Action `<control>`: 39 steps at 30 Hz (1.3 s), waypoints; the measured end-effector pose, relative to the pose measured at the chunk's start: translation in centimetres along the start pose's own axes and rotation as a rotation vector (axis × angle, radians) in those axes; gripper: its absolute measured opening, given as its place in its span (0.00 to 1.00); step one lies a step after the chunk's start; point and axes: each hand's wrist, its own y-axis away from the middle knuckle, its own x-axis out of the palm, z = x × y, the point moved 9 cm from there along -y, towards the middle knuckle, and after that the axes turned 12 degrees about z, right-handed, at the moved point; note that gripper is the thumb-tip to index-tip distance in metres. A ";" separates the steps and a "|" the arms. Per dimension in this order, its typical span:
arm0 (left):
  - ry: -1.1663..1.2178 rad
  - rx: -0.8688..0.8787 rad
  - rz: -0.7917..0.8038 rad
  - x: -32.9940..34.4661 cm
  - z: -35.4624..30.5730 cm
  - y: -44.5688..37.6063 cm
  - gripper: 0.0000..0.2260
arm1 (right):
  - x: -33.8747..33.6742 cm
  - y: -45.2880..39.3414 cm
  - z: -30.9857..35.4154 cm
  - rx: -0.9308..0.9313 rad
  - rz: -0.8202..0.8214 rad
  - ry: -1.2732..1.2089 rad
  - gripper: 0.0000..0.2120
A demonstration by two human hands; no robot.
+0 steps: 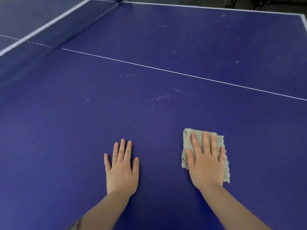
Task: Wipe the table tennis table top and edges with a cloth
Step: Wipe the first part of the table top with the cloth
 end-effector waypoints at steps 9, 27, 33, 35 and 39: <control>0.195 0.047 -0.014 -2.0 4.6 -2.1 0.25 | 0.7 -3.9 14.5 -0.240 0.129 0.111 0.28; -0.074 0.177 -0.012 -7.1 20.4 -12.5 0.27 | 1.8 -6.1 24.2 0.174 0.136 0.024 0.30; -0.104 0.175 -0.008 -7.0 20.4 -12.8 0.27 | 3.1 -4.1 34.6 -0.211 0.154 0.052 0.27; -0.107 0.167 -0.004 -7.2 20.3 -12.9 0.27 | 2.2 -7.4 34.8 -0.249 0.134 0.125 0.28; -0.019 0.141 0.048 -7.4 20.8 -12.7 0.30 | 2.2 -8.7 27.8 0.097 0.186 -0.030 0.30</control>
